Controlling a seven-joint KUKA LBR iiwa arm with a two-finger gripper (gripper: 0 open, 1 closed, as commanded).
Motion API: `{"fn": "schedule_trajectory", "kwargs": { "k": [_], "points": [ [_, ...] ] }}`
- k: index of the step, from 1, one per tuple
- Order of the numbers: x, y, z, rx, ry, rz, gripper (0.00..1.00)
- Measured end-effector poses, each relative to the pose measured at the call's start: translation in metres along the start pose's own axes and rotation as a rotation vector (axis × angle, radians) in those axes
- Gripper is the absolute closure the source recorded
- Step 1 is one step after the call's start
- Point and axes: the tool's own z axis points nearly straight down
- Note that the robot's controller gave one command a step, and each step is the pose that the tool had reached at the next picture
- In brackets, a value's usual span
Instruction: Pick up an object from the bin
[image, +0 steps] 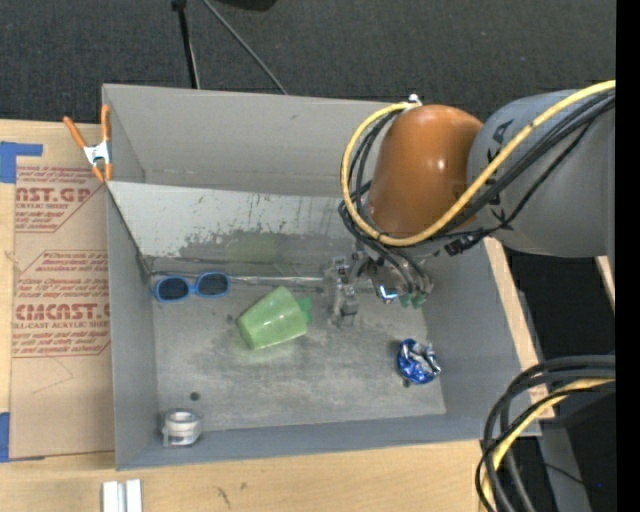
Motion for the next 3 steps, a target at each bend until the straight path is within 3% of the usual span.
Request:
{"fn": "schedule_trajectory", "kwargs": {
  "k": [1,2,3],
  "points": [
    [0.001,0.0,0.003,-0.001,0.006,0.001,0.0],
    [0.042,-0.095,0.017,0.002,0.009,0.17,0.0],
    [0.097,-0.131,0.025,0.0,0.011,0.065,0.0]
  ]
}}
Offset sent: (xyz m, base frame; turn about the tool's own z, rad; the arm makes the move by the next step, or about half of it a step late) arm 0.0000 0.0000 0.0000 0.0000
